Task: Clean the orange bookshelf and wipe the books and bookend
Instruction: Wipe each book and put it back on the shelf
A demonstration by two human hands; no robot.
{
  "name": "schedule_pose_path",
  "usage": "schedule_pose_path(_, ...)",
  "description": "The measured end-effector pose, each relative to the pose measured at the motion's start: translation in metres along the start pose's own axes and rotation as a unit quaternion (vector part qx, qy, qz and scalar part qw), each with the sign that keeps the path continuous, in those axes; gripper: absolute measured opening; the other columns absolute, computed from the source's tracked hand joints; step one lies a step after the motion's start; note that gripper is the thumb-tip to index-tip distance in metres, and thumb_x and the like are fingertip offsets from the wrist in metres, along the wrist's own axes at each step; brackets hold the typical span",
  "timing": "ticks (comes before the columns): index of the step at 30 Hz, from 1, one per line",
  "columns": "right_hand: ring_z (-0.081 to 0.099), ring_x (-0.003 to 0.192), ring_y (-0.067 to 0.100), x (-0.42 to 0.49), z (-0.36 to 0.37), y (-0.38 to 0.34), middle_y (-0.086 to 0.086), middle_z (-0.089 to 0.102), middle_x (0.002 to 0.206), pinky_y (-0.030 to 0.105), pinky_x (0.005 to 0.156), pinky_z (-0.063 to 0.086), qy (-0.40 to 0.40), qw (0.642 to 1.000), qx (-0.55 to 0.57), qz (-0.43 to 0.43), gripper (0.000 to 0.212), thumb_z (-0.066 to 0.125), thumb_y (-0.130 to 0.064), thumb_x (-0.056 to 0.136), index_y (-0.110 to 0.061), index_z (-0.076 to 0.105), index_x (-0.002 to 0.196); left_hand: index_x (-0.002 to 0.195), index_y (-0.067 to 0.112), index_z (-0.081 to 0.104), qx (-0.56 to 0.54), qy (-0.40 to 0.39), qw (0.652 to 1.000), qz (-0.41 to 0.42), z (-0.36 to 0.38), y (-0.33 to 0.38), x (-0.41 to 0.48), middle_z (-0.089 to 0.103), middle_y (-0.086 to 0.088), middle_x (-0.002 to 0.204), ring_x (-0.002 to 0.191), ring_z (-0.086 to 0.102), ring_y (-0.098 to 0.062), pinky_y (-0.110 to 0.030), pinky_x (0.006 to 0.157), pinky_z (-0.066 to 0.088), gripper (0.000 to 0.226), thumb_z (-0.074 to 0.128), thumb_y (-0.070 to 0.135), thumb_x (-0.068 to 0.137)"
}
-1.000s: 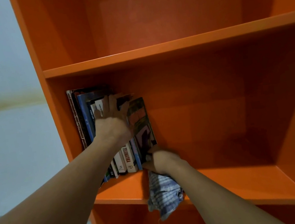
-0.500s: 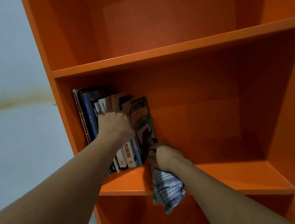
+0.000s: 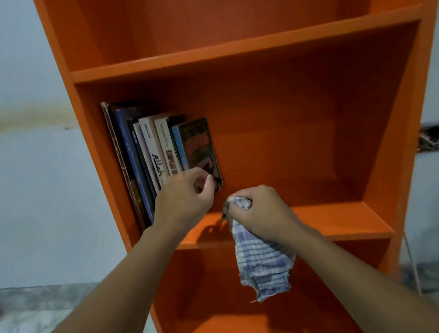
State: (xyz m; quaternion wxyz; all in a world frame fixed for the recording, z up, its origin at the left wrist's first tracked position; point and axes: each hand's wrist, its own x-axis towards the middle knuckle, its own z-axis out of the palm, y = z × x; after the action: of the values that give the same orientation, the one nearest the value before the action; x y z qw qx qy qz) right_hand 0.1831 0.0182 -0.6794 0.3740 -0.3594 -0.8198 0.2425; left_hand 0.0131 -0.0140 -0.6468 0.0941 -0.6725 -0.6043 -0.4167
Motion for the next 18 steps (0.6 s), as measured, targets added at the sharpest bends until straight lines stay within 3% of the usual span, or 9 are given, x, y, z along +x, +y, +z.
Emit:
schedule_pose_path(3,0.032,0.043,0.016,-0.040,-0.004,-0.007,0.020,0.054,0.061,0.035,0.045,0.029,-0.007,1.000,-0.003,-0.028,0.032,0.054,-0.026,0.098,0.000,0.070,0.090,0.095,0.017,0.071,-0.135,-0.079,0.987,-0.024,0.011,0.011,-0.035,0.068,0.001,0.081,0.076,0.064,-0.019,-0.039,0.070,0.052,0.024,0.054,0.033,0.101)
schedule_pose_path(6,0.061,0.058,0.029,-0.081,-0.003,0.003,0.004,0.069,0.069,0.043,0.052,0.048,-0.035,0.998,-0.045,-0.010,0.024,0.055,-0.037,0.091,-0.026,0.074,0.081,0.083,0.016,0.069,-0.227,-0.121,0.962,-0.090,0.032,0.021,-0.077,0.069,-0.008,0.072,0.066,0.066,-0.029,-0.047,0.061,0.056,0.026,0.056,0.031,0.100)
schedule_pose_path(9,0.061,0.060,0.032,-0.129,0.001,0.028,0.004,0.070,0.068,0.045,0.054,0.048,-0.073,0.994,-0.068,0.040,0.016,0.057,-0.037,0.085,-0.036,0.069,0.074,0.081,0.009,0.069,-0.274,-0.174,0.934,-0.147,0.059,0.033,-0.128,0.068,-0.014,0.069,0.058,0.066,-0.033,-0.042,0.052,0.056,0.027,0.057,0.025,0.100)
schedule_pose_path(11,0.056,0.057,0.031,-0.162,0.009,0.054,0.006,0.067,0.065,0.046,0.052,0.045,-0.108,0.988,-0.073,0.081,0.019,0.057,-0.036,0.085,-0.032,0.069,0.072,0.082,0.010,0.069,-0.276,-0.228,0.919,-0.165,0.079,0.040,-0.165,0.068,-0.012,0.068,0.055,0.065,-0.027,-0.037,0.050,0.054,0.028,0.056,0.026,0.100)
schedule_pose_path(14,0.033,0.048,0.022,-0.208,0.034,0.111,0.013,0.049,0.056,0.040,0.048,0.030,-0.163,0.970,-0.072,0.164,0.032,0.058,-0.027,0.092,-0.007,0.063,0.067,0.090,0.009,0.069,-0.233,-0.324,0.893,-0.206,0.119,0.041,-0.218,0.068,-0.008,0.072,0.052,0.060,-0.019,-0.033,0.051,0.047,0.027,0.053,0.027,0.102)
schedule_pose_path(15,0.032,0.048,0.020,-0.225,0.045,0.130,0.012,0.047,0.055,0.037,0.049,0.029,-0.177,0.963,-0.074,0.190,0.033,0.059,-0.026,0.093,-0.009,0.060,0.064,0.096,0.008,0.069,-0.218,-0.369,0.872,-0.237,0.134,0.039,-0.236,0.068,-0.009,0.076,0.055,0.061,-0.020,-0.032,0.051,0.048,0.026,0.052,0.026,0.102)
schedule_pose_path(18,0.055,0.055,0.014,-0.273,0.084,0.181,0.002,0.064,0.064,0.028,0.055,0.042,-0.184,0.942,-0.071,0.271,0.019,0.063,-0.027,0.087,-0.020,0.070,0.071,0.115,0.002,0.063,-0.150,-0.492,0.796,-0.319,0.183,0.032,-0.291,0.068,-0.018,0.100,0.076,0.063,-0.030,-0.035,0.063,0.055,0.027,0.048,0.019,0.102)
